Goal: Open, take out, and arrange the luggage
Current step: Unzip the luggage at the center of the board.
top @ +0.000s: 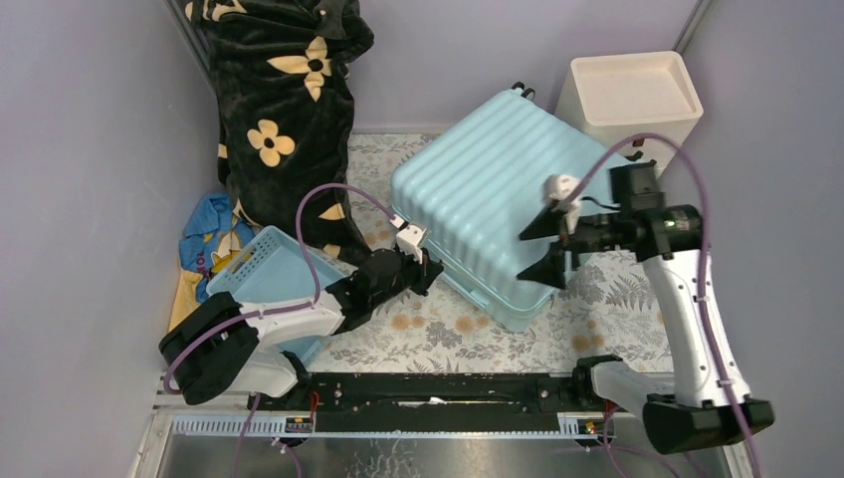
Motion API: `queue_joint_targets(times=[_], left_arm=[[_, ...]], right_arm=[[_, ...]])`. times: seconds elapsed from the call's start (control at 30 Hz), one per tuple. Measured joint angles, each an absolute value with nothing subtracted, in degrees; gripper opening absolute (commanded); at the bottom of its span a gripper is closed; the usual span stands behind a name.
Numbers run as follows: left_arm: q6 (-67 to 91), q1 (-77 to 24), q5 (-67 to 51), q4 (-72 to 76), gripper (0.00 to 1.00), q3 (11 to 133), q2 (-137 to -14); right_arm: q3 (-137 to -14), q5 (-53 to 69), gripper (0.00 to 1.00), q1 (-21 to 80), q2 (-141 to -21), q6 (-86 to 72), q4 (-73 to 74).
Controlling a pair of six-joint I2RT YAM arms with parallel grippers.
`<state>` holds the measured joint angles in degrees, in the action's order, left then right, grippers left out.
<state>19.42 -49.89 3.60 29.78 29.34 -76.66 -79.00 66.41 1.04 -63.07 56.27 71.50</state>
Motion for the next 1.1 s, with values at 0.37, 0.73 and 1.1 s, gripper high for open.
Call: queue_joint_targets(times=[0.37, 0.73, 1.1], left_arm=[[21.39, -44.88, -5.82, 29.54, 0.0, 29.56, -76.66], [21.65, -42.96, -10.15, 30.83, 0.0, 29.54, -77.3], [20.71, -42.0, -11.77, 32.97, 0.0, 28.42, -77.3]], right_arm=[[-65.06, 32.69, 0.82, 54.0, -69.28, 39.31, 40.23], [-43.0, 5.93, 0.65, 59.4, -69.21, 33.19, 15.33], [-42.48, -3.55, 0.55, 61.08, -69.87, 30.89, 7.7]])
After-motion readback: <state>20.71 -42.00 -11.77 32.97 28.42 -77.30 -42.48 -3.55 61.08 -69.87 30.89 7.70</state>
